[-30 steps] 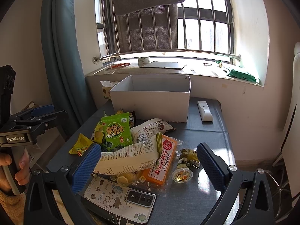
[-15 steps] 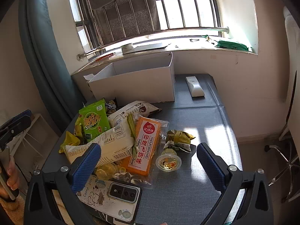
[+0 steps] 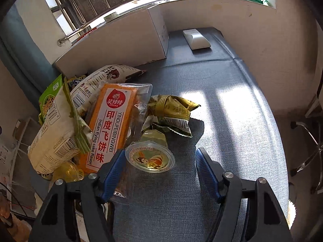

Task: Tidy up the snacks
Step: 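Grasp the clear jelly cup with the right tool while the left tool grasps the long white snack bag, then carry the jelly cup and white bag into the white box and open both tools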

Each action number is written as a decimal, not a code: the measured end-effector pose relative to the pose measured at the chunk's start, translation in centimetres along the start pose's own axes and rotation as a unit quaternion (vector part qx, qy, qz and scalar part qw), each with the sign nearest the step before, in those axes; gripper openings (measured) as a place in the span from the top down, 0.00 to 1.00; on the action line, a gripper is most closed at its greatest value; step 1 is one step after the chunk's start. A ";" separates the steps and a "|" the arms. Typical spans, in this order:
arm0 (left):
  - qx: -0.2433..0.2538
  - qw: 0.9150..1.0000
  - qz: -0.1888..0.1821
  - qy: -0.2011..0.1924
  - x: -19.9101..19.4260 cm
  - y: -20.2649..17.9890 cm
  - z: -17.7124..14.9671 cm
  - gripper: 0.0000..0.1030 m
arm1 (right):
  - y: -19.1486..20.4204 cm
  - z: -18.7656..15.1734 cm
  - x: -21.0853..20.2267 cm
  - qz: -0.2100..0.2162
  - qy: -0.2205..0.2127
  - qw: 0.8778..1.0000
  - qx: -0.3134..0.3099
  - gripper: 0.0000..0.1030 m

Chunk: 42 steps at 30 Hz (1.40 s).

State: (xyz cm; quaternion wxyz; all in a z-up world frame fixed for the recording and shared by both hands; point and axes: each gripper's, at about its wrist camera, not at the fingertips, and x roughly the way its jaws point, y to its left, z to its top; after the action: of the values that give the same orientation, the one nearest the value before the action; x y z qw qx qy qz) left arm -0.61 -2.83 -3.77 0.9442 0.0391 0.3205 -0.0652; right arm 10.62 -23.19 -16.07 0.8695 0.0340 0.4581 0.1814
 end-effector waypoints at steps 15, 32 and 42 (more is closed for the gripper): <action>0.051 0.994 -0.068 0.070 6.6 -2.5 0.6 0.00 | 0.1 -1.3 -5.7 0.036 -0.058 0.998 0.001 0.50; 0.063 0.992 -0.067 0.086 9.9 -3.6 2.1 0.61 | 0.5 -2.3 -8.6 0.043 -0.088 0.995 -0.009 0.50; -0.179 0.977 -0.110 -0.024 7.0 7.0 8.1 0.61 | 2.7 3.3 -8.7 0.078 -0.114 0.990 -0.030 0.50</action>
State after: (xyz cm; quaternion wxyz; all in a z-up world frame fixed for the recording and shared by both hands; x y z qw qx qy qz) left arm 10.75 2.43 -1.39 0.9304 -0.1674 0.3068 -0.1108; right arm 8.02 -23.32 -6.73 0.8998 0.0637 0.3463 0.2576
